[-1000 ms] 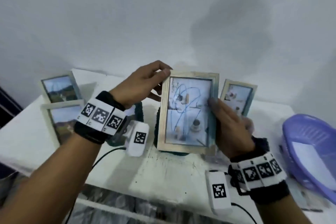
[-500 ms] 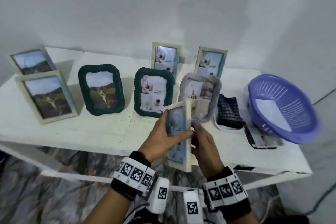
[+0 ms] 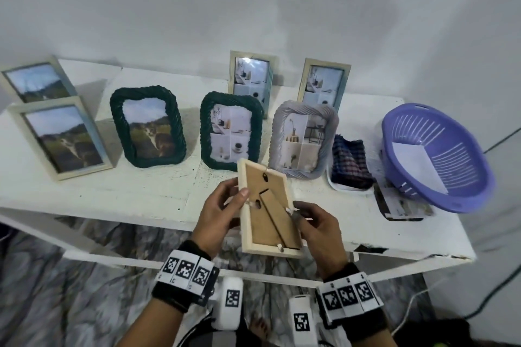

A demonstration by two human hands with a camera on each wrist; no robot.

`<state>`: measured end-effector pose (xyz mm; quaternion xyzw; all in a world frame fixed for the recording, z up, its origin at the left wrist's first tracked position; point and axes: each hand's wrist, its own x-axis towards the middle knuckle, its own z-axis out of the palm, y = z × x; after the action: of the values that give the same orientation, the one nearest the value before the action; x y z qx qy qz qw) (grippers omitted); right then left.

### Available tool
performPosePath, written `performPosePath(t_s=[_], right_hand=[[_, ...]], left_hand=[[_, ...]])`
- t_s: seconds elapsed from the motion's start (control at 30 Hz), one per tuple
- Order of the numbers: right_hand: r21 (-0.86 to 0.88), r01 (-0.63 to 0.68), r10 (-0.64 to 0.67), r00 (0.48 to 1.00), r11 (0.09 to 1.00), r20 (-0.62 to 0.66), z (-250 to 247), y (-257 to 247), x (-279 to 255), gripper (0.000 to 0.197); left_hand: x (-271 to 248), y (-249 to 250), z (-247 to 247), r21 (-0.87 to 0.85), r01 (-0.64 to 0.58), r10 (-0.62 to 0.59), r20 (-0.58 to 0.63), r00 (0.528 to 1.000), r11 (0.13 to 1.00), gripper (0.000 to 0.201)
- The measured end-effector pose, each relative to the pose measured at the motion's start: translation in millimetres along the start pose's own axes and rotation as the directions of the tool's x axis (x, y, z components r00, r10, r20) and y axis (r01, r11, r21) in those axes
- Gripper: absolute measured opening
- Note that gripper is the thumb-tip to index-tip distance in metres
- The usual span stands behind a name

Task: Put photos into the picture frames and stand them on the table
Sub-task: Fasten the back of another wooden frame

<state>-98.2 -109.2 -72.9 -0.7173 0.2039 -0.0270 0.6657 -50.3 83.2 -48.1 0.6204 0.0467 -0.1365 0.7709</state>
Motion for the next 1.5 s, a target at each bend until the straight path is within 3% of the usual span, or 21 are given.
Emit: performPosePath(t_s=[0.13,0.23,0.3,0.37,0.53,0.67,0.83,1.07,1.3,1.5], right_hand=[[-0.194,0.017,-0.022,0.999,0.981,-0.026,1.5,10.5,-2.9,0.022],[-0.312,0.034,-0.049,0.998,0.949,-0.04,5.1,17.9,-3.1,0.027],[-0.341,0.052,-0.076,0.996,0.938,-0.055,7.8,23.3,-3.2,0.028],[-0.379,0.084,-0.114,0.992,0.922,-0.056,10.5,26.2,-3.4,0.03],[-0.531,0.295,-0.331,0.943,0.794,0.03,16.4,28.1,-4.9,0.035],[-0.635,0.335,-0.37,0.925,0.696,0.082,20.5,29.0,-1.5,0.028],[-0.685,0.339,-0.352,0.927,0.645,0.128,19.5,23.9,1.3,0.02],[-0.695,0.269,-0.245,0.96,0.666,0.136,19.3,12.6,1.8,0.01],[-0.681,0.139,-0.126,0.99,0.719,0.069,21.4,7.1,8.3,0.018],[-0.622,0.062,-0.04,0.998,0.781,0.049,17.6,7.3,11.8,0.037]], left_hand=[[4.9,-31.2,-21.3,0.123,0.073,-0.058,-0.122,0.991,0.99,0.022],[10.9,-43.0,-28.5,0.27,0.085,-0.039,-0.169,0.985,0.959,0.025],[15.1,-41.8,-29.6,0.441,0.072,0.016,-0.194,0.981,0.895,0.022],[18.4,-41.5,-30.3,0.568,0.059,0.06,-0.189,0.98,0.821,0.019],[21.9,-44.4,-32.2,0.667,0.006,0.122,-0.145,0.982,0.745,0.025],[16.8,-41.3,-30.5,0.718,-0.043,0.139,-0.075,0.987,0.695,0.042],[14.1,-41.0,-35.7,0.728,-0.091,0.106,0.025,0.994,0.679,0.056],[12.6,-36.2,-37.7,0.768,-0.113,0.079,0.081,0.994,0.63,0.058],[8.4,-33.3,-33.5,0.793,-0.135,0.116,0.082,0.99,0.595,0.046],[9.9,-33.7,-31.7,0.811,-0.138,0.126,0.08,0.989,0.568,0.037]])
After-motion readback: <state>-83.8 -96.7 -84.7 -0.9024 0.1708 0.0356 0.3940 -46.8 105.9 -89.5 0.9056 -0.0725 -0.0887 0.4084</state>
